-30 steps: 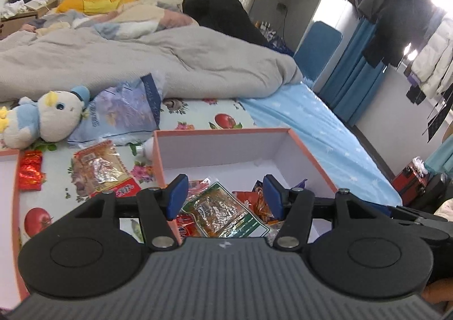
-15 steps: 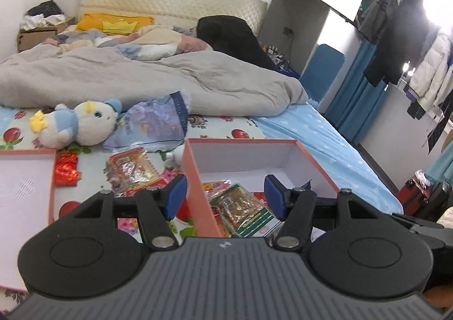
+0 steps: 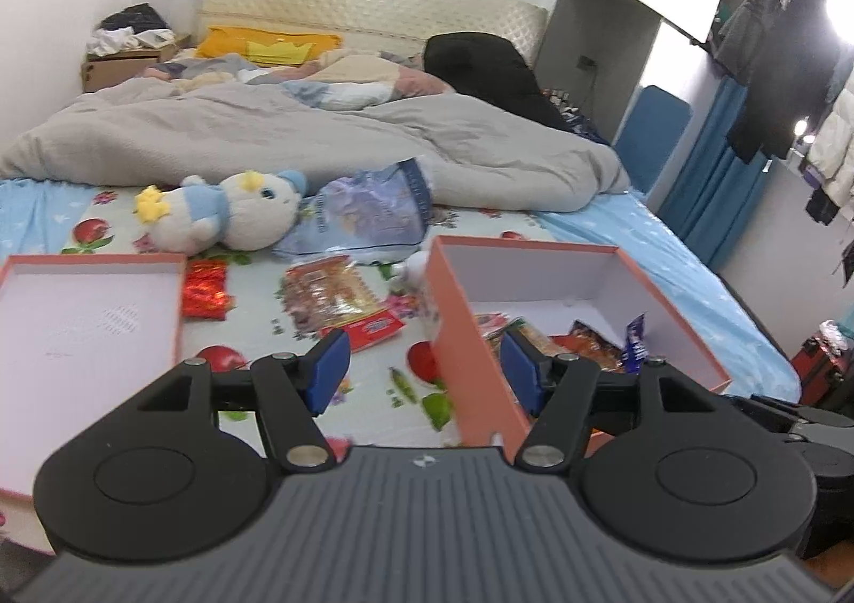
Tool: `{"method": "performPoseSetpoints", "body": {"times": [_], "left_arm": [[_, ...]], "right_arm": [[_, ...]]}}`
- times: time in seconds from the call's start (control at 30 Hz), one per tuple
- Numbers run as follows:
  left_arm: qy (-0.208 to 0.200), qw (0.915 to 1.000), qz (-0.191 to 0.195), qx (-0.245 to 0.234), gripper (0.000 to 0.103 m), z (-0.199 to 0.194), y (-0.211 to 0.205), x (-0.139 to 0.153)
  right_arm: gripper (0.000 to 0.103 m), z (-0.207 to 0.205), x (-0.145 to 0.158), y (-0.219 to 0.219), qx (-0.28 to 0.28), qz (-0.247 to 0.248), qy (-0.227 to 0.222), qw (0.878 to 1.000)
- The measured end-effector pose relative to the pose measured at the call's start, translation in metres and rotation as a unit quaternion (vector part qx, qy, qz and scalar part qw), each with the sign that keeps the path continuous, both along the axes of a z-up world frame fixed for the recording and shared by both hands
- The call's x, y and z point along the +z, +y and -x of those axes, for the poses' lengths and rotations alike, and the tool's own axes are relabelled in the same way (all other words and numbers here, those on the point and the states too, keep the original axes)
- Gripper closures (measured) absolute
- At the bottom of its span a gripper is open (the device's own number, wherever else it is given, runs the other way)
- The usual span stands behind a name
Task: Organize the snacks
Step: 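Withdraw both open tools up from the box back toward the pile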
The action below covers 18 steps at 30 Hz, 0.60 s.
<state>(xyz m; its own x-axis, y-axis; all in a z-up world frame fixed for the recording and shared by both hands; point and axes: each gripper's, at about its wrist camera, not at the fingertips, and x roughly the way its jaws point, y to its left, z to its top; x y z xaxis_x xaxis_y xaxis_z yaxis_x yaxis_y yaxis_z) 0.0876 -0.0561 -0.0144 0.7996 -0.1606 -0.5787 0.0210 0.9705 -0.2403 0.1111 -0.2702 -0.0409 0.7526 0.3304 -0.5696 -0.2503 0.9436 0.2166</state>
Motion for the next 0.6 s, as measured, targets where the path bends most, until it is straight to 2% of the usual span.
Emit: {"method": "performPoseSetpoints", "body": {"times": [0.5, 0.6], "left_arm": [[0.008, 0.9988, 0.007, 0.048, 0.035, 0.042, 0.039, -0.028], [-0.003, 0.997, 0.0, 0.077, 0.035, 0.052, 0.05, -0.033]], "right_arm": [[0.03, 0.025, -0.015, 0.04, 0.052, 0.011, -0.022, 0.998], [0.03, 0.031, -0.019, 0.051, 0.063, 0.014, -0.022, 0.998]]}}
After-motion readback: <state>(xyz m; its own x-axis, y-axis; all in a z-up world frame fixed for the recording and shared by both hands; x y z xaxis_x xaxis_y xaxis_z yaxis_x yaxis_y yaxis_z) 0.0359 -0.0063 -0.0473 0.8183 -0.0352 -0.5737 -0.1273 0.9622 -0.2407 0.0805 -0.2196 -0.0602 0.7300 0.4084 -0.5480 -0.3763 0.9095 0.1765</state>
